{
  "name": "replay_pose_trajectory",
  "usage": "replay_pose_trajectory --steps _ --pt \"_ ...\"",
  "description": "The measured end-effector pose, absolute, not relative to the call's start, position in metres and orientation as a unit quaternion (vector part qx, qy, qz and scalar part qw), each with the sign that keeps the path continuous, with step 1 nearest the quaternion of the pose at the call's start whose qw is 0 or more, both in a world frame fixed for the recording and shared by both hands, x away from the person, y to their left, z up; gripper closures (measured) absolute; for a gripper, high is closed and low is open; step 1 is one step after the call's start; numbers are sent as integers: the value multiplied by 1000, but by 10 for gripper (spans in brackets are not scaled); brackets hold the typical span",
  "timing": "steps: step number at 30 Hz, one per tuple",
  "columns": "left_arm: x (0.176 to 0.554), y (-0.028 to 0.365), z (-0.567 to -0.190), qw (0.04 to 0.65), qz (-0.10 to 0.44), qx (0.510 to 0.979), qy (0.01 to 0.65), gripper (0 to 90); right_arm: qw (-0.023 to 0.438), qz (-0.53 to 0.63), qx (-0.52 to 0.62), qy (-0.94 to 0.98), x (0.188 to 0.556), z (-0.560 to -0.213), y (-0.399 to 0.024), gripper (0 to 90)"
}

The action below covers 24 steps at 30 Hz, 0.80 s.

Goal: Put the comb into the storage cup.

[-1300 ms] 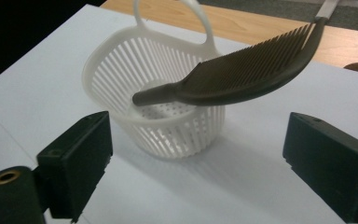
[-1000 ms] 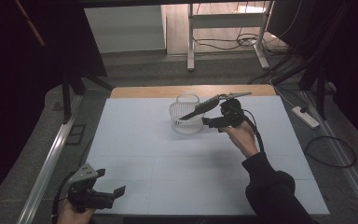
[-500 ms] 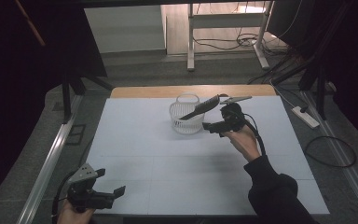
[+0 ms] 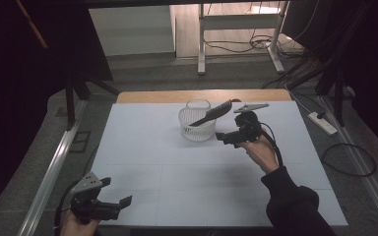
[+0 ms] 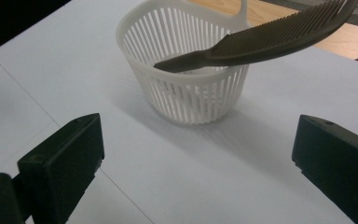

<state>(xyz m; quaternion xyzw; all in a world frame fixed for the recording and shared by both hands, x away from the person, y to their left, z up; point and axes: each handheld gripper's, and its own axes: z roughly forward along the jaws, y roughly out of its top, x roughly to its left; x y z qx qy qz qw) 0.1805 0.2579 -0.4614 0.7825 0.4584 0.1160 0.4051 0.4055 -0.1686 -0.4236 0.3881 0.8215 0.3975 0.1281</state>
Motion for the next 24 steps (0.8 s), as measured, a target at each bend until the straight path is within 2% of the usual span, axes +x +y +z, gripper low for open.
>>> replay_pose_trajectory --steps 24 --pt "179 260 -461 410 124 778 460 1 135 399 373 827 378 -422 -177 3"
